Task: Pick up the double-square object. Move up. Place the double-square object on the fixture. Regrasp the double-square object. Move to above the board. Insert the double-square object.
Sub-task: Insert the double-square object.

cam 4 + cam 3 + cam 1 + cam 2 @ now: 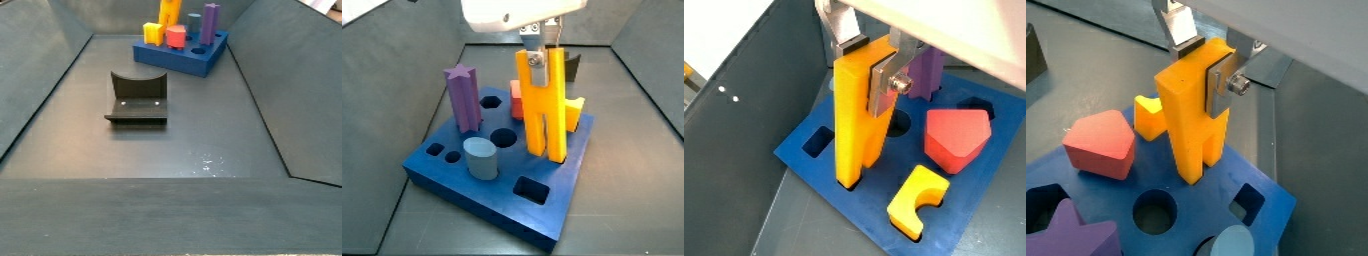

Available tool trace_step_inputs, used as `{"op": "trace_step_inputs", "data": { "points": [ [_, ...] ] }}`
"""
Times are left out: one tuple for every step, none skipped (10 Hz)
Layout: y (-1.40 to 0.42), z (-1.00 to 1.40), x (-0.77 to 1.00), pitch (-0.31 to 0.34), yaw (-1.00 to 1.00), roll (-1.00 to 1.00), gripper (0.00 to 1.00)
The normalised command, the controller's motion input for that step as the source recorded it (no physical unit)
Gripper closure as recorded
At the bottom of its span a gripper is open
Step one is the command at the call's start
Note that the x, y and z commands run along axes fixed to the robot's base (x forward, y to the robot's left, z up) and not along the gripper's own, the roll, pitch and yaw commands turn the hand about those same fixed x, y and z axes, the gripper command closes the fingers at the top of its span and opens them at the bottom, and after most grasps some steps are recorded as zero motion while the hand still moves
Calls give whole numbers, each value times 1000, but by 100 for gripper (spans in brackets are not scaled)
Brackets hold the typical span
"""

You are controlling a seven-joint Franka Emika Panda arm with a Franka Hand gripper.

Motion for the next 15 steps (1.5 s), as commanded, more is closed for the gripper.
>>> {"op": "trace_step_inputs", "data": {
  "points": [
    [-186, -420, 434, 339, 340, 161, 100],
    [-111, -354, 237, 291, 503, 203, 100],
    [0, -377, 0, 213, 806, 219, 100],
    [0, -523, 0, 150, 889, 163, 100],
    [0, -697, 0, 0, 1000, 89, 100],
    [37, -666, -63, -59, 1000, 0, 100],
    [34, -677, -94, -76, 1000, 0, 100],
    [40, -703, -137, -106, 1000, 0, 100],
    [-391, -566, -240, -83, 674, 61, 100],
    [-534, -963, 0, 3, 149, 104, 100],
    [-589, -626, 654, 253, 0, 89, 100],
    [-306, -649, 666, 291, 220, 56, 100],
    [-86, -471, 606, 307, 329, 173, 100],
    [0, -297, 526, 311, 354, 271, 100],
    [0, -186, 474, 306, 374, 323, 100]
  ]
}}
